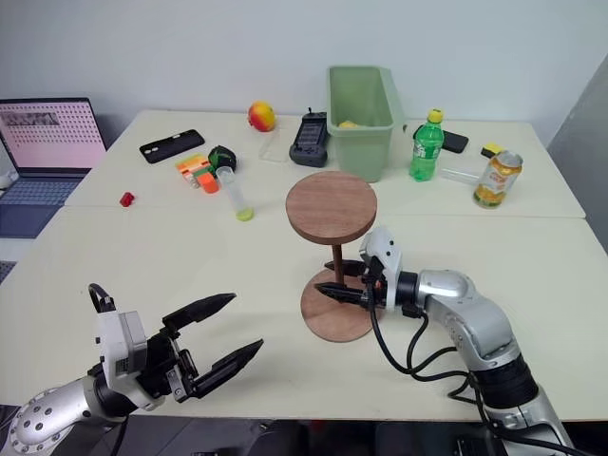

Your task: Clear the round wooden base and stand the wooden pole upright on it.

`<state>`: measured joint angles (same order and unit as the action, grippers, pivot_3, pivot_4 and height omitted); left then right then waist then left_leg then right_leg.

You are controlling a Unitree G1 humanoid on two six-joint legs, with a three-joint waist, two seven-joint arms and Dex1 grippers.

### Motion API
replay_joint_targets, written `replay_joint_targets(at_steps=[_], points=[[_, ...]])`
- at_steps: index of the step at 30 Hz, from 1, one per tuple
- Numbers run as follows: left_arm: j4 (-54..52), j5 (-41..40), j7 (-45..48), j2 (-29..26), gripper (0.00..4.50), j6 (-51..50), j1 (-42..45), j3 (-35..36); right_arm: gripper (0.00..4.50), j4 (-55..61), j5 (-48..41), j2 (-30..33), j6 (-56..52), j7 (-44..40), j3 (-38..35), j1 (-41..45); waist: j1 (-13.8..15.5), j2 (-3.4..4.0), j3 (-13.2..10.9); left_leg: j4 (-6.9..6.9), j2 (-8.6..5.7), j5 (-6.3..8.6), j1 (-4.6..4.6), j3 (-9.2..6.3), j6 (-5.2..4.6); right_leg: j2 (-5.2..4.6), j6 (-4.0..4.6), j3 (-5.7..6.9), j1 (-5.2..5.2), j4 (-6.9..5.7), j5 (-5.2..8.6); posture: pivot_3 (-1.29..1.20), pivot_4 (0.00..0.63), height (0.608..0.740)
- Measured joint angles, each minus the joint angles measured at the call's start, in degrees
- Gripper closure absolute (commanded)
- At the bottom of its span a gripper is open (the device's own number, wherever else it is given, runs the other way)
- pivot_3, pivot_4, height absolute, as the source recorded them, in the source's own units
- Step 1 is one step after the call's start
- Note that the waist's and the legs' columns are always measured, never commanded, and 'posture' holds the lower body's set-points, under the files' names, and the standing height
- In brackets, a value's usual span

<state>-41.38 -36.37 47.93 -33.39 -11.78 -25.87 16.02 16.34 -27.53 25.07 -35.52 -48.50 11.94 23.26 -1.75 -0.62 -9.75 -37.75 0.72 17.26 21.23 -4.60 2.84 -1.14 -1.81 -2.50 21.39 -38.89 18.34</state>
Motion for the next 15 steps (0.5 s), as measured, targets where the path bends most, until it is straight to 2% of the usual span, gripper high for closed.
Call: replay_joint_targets(at_steps=[1, 5, 15], points=[[0.04, 0.02, 0.06, 0.00, 0.00, 0.00, 0.00, 0.00, 0.93, 0.02, -0.22, 0.05, -0.10, -0.01, -0.02, 0.00, 0.00, 0.00, -0.01, 0.00, 0.00, 0.00, 0.01, 0.00, 0.00, 0.00, 0.00, 0.00, 0.01, 0.00, 0.00, 0.00, 0.150, 0.740], [0.28, 0.05, 0.18, 0.01, 0.00, 0.01, 0.08, -0.01, 0.08, 0.58, -0.78, 0.76, -0.62, -0.08, -0.49, 0.01, 0.00, -0.01, -0.06, 0.00, -0.01, 0.00, 0.02, 0.00, 0.00, 0.00, 0.00, 0.00, 0.00, 0.00, 0.00, 0.00, 0.150, 0.740], [2.27, -0.30, 0.21, -0.29, 0.00, -0.47, 4.11, -0.19, 0.04, 2.86, -3.12, 6.02, -2.75, -0.74, -4.87, -0.42, 0.14, -0.03, -0.33, -0.02, -0.03, 0.00, 0.05, -0.03, 0.00, 0.00, 0.00, 0.05, 0.01, 0.00, 0.00, 0.00, 0.150, 0.740]])
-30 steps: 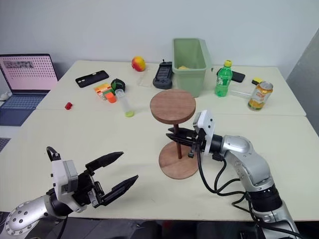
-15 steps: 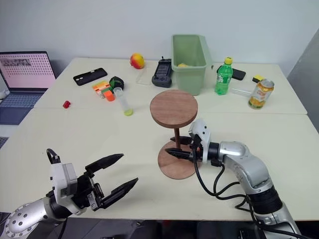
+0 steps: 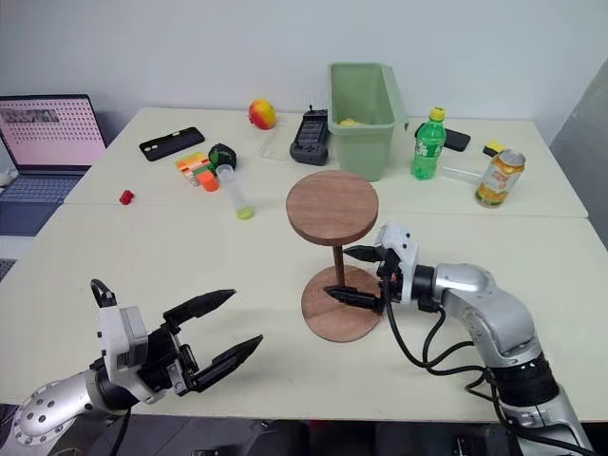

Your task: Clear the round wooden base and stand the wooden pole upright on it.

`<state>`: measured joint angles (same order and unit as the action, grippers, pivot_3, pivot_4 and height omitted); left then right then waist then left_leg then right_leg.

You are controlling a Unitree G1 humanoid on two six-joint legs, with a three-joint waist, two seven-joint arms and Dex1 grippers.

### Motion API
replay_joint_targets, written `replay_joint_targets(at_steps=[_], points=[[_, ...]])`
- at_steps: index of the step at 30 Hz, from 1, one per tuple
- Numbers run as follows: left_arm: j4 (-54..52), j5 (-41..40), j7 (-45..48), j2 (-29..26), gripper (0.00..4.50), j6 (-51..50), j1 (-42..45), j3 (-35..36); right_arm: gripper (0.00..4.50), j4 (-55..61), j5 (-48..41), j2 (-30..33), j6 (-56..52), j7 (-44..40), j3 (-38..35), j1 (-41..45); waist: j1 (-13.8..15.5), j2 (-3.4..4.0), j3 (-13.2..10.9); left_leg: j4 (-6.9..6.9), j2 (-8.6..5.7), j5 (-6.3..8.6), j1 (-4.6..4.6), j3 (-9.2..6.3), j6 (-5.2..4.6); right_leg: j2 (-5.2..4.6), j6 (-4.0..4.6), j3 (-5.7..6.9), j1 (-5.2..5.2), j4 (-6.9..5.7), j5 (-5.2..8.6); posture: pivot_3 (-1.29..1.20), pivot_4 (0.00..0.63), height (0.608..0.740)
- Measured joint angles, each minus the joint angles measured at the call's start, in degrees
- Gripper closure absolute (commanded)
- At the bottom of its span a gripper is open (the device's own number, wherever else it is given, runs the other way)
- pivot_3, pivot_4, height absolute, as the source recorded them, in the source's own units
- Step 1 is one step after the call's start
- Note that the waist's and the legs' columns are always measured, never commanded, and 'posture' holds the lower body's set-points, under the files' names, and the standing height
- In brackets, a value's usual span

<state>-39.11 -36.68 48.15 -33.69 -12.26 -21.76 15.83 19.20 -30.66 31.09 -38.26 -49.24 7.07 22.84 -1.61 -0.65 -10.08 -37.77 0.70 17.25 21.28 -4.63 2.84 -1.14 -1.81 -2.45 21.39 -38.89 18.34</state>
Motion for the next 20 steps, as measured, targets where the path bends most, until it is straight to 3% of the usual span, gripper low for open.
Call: replay_joint_targets(at_steps=[6, 11, 13, 20], points=[[4.13, -3.11, 0.52, -4.74, 0.00, -4.67, 8.85, 0.20, 0.04, 4.79, -4.11, 7.68, -2.45, -2.33, -7.03, -5.43, 0.24, -0.10, -0.26, -0.08, -0.02, 0.00, 0.13, -0.12, 0.00, 0.01, 0.00, 0.12, 0.04, -0.03, 0.00, 0.00, 0.150, 0.740], [14.01, -7.73, 5.16, -17.20, 0.00, -16.69, 25.69, -1.13, 0.04, 6.37, -9.14, 17.52, -2.78, -9.43, -16.64, -11.05, 0.17, -0.20, -0.54, -0.14, -0.13, -0.01, 0.15, -0.07, -0.01, 0.20, -0.02, 0.26, 0.04, -0.07, 0.00, 0.00, 0.150, 0.740], [17.33, -8.15, 5.90, -19.80, 0.00, -20.89, 32.32, -2.61, 0.04, 5.15, -11.50, 19.79, -4.04, -10.74, -20.38, -11.03, -0.04, -0.21, -0.59, -0.13, -0.11, -0.01, 0.16, 0.00, -0.01, 0.20, -0.04, 0.24, 0.07, -0.05, -0.01, 0.00, 0.150, 0.740], [25.23, -4.91, 6.44, -21.14, 0.00, -26.47, 46.60, -8.50, 0.04, 6.59, -16.14, 21.71, -6.85, -10.73, -25.08, -13.43, -0.23, -0.27, -0.62, -0.15, -0.03, -0.01, 0.53, 0.01, -0.01, 0.19, -0.06, 0.20, 0.48, -0.12, 0.00, 0.00, 0.150, 0.740]])
